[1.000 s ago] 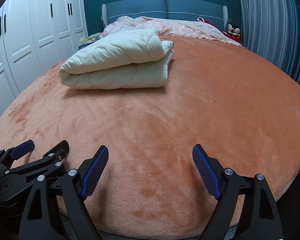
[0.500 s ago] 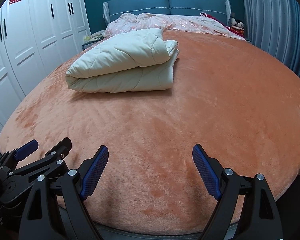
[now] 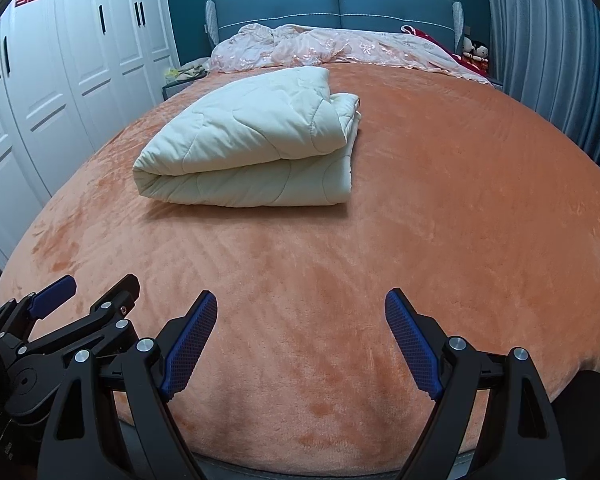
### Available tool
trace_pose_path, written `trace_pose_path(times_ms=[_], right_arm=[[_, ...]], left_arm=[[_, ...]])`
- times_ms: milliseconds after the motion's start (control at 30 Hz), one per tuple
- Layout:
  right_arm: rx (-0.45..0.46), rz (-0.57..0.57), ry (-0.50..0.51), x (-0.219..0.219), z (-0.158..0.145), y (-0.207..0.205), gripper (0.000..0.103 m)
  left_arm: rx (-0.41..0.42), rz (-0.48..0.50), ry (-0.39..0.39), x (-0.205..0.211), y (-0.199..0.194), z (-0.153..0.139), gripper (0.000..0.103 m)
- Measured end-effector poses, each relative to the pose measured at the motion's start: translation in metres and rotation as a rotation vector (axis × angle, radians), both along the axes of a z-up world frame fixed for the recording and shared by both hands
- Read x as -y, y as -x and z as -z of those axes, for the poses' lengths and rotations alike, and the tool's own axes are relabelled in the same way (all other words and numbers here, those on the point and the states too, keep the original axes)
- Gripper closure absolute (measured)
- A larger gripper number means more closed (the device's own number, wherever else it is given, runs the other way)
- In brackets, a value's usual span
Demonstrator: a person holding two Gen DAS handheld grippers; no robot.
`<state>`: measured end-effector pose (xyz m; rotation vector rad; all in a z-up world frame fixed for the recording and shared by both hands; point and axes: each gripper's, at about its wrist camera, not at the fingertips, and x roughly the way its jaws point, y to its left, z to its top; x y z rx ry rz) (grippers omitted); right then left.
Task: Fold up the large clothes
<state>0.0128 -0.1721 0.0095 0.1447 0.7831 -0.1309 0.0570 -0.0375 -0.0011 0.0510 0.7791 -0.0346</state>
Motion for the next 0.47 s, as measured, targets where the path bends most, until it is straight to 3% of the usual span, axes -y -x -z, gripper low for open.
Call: trace_pose_path(times_ms=[467], right_arm=[[-0.001, 0.001, 0.004, 0.0006, -0.0087, -0.0038, 0.019]], left_arm=[[-0.023, 0.005, 0.016, -0.0016, -0.0069, -0.0074, 0.031]])
